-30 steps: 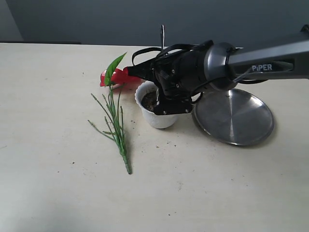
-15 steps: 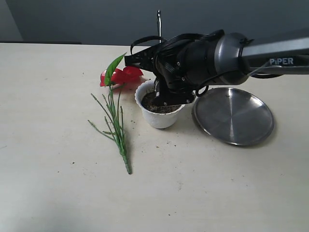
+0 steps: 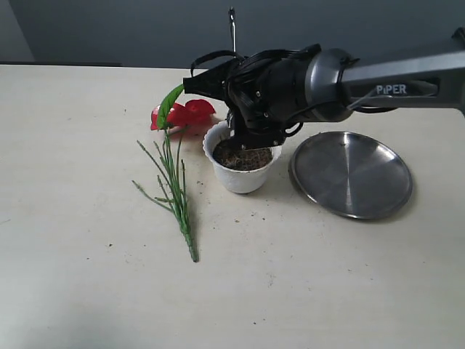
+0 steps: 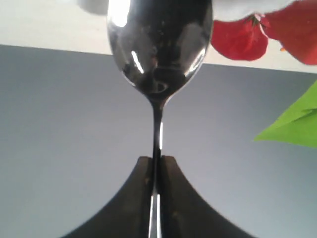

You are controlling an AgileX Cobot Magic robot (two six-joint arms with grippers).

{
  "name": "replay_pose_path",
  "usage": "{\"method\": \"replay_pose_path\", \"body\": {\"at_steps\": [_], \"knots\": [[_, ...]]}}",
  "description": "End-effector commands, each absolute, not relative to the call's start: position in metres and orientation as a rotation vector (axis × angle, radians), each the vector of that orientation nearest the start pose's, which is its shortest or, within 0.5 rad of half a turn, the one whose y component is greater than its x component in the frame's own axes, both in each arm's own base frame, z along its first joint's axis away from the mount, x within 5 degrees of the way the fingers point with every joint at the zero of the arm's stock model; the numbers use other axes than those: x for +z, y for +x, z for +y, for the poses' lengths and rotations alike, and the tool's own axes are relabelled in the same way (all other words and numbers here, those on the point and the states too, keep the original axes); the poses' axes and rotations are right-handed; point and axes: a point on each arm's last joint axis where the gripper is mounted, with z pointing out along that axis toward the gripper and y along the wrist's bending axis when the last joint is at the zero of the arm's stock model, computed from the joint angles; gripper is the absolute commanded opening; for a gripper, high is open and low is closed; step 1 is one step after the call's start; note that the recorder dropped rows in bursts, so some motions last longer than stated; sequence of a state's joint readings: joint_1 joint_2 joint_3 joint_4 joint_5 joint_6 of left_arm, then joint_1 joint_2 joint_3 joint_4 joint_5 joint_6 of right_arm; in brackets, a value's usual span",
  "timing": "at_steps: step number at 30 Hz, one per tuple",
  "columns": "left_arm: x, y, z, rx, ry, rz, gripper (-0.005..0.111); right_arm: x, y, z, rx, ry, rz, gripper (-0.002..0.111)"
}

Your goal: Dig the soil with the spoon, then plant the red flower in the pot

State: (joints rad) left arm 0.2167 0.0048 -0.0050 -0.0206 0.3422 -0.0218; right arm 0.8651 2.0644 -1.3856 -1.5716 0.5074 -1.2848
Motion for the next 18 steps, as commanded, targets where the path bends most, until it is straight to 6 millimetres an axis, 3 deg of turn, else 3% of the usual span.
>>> {"method": "replay_pose_path", "body": {"at_steps": [1,8,18], "knots": [[0.183,0.053,0.011,0.118,-0.230,1.806,0.000,0.176,0.329,0.314,-1.468,-2.615,-0.367,-0.001],[0.183,0.053,0.011,0.118,-0.230,1.806,0.000,0.160,0.318,0.306,-1.415,-2.683,-0.366,-0.001],[0.183,0.053,0.011,0.118,-0.230,1.806,0.000,0.191,0.323,0.305,-1.643,-2.547,-0.370,-0.001]]}}
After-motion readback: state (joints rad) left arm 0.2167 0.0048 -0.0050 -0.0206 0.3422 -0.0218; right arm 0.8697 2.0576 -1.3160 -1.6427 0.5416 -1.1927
